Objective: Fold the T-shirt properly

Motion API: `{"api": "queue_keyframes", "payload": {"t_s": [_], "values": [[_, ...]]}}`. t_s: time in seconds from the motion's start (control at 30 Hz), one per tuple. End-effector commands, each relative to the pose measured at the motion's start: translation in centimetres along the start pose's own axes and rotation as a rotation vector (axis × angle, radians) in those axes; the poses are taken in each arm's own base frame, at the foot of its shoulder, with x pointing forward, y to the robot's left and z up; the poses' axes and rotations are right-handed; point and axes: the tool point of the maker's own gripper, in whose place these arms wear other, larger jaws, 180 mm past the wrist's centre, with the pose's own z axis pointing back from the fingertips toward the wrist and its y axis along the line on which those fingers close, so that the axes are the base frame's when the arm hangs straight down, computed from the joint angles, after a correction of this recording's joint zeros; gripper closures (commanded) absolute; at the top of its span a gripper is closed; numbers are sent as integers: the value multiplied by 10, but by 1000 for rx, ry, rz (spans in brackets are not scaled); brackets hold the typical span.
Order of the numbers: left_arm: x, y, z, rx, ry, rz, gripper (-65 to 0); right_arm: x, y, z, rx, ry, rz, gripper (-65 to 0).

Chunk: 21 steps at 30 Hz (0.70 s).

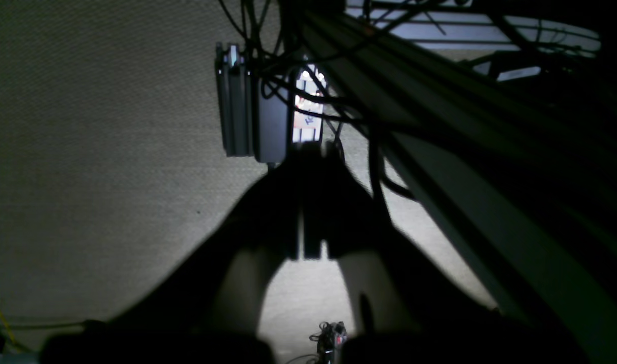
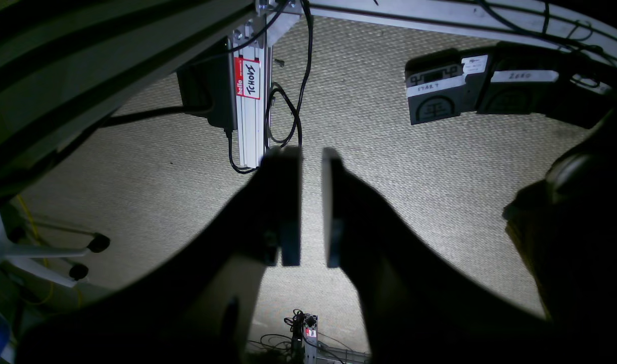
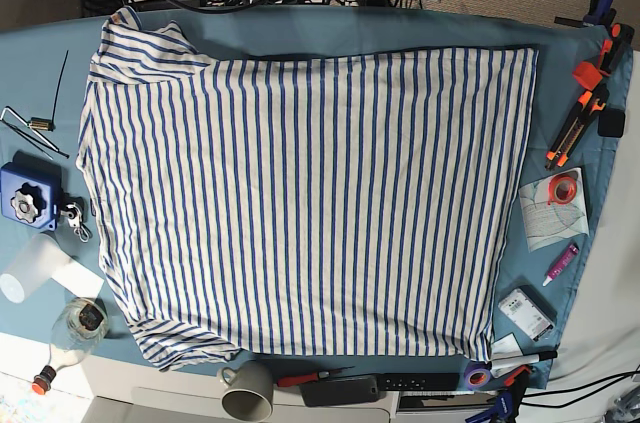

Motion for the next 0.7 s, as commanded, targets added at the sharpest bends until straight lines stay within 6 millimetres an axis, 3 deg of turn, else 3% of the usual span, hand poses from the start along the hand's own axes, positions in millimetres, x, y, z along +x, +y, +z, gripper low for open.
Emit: {"api": "queue_keyframes", "payload": {"t_s": [0.0,0.67], "values": [[0,-2,0,-9,-4,3,0,0,-3,1,1,-1,5,-82],[-6,-5,1,-33,4,2,0,0,-7,2,-5,-3,6,-82]]}}
